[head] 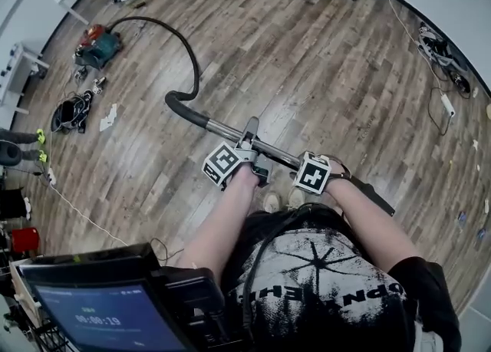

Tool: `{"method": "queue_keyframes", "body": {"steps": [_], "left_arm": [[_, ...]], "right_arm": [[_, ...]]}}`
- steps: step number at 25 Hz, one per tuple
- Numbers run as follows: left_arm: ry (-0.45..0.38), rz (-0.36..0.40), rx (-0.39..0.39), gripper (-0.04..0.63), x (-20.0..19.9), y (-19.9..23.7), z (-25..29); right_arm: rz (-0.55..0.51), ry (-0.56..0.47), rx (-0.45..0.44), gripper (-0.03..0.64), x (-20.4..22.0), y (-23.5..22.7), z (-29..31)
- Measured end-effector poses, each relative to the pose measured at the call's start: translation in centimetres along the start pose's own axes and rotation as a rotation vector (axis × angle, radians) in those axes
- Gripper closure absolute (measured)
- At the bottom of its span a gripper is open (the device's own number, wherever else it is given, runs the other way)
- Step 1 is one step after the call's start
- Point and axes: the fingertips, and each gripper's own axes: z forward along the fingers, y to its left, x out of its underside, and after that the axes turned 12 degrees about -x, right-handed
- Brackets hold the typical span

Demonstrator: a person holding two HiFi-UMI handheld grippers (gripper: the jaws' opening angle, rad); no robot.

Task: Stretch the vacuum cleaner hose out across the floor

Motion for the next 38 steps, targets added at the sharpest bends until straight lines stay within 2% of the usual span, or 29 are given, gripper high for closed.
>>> {"method": "queue_keyframes", "body": {"steps": [12,21,28,33,38], "left_arm": [[0.053,-0.036,-0.013,0.552,0.9,2.3,-0.5],[0.012,-0.036,-0.026,0.552,0.9,1.7,-1.0],[-0.028,-0.028,-0.044,0.552,6.4,0.2,-1.0],[-0.033,-0.040,-0.056,0.552,8.1,-1.3,-0.4],[-0.026,-0.033,-0.057,0.552,13.4,-1.5,-0.3]], "right_arm": [[0.060,0.053,0.057,0.535,0.8,1.1,1.6],[0.015,0.057,0.085,0.537,1.1,0.7,0.9],[-0.023,0.049,0.054,0.535,6.7,1.5,-1.0],[-0.025,0.056,0.037,0.535,8.4,1.6,-2.9],[-0.023,0.047,0.036,0.535,13.5,2.6,-3.2]]}}
